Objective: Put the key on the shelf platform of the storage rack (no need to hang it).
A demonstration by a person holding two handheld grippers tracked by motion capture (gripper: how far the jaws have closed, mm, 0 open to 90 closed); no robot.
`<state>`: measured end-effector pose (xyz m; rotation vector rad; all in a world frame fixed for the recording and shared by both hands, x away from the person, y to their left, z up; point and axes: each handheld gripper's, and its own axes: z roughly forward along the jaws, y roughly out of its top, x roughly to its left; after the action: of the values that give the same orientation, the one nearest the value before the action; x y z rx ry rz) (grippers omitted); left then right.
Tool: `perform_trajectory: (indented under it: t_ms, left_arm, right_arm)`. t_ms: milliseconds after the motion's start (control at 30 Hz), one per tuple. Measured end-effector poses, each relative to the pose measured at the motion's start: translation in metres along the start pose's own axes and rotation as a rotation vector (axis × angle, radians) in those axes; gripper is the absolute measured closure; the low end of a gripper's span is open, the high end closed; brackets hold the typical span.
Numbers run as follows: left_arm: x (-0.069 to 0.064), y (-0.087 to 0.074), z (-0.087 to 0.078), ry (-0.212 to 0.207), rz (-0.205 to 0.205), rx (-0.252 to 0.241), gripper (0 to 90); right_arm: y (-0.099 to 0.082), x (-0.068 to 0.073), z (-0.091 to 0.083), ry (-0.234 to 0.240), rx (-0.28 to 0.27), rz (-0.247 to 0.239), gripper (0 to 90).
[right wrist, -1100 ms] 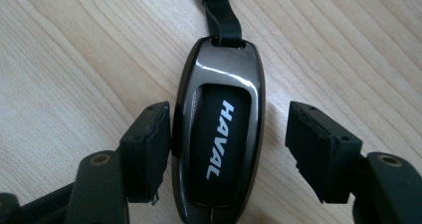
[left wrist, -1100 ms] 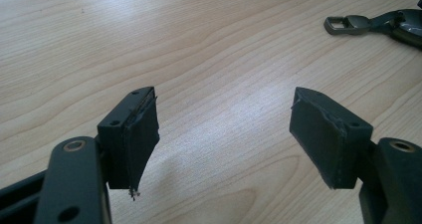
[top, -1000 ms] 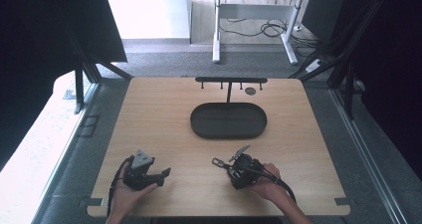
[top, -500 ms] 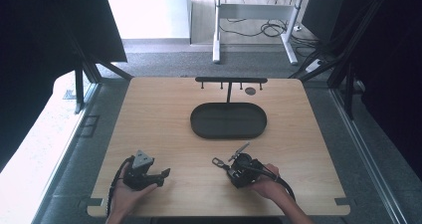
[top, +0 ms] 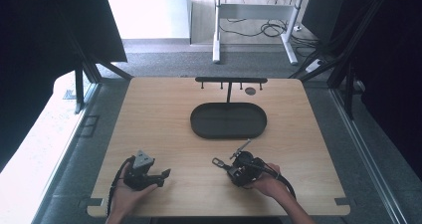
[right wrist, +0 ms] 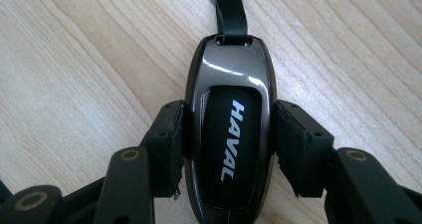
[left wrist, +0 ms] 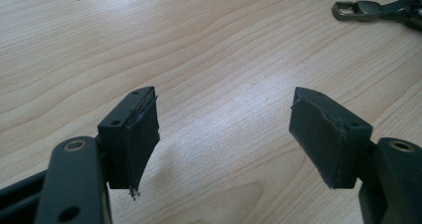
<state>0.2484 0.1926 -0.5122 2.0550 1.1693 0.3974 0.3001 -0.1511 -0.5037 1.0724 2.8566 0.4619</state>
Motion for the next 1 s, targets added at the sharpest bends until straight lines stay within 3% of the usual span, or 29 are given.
perform_trajectory:
  t_ms: [633,1000]
  left_arm:
    - [-0.002,-0.001,0.003,-0.007,0.015,0.009,27.7]
    - [-0.002,-0.001,0.003,-0.006,0.013,0.01,27.7]
  right_arm:
    - [-0.004,-0.015,-0.026,0.082,-0.082,0.049,49.4]
    - [-0.005,-0.022,-0.043,0.069,-0.123,0.055,49.5]
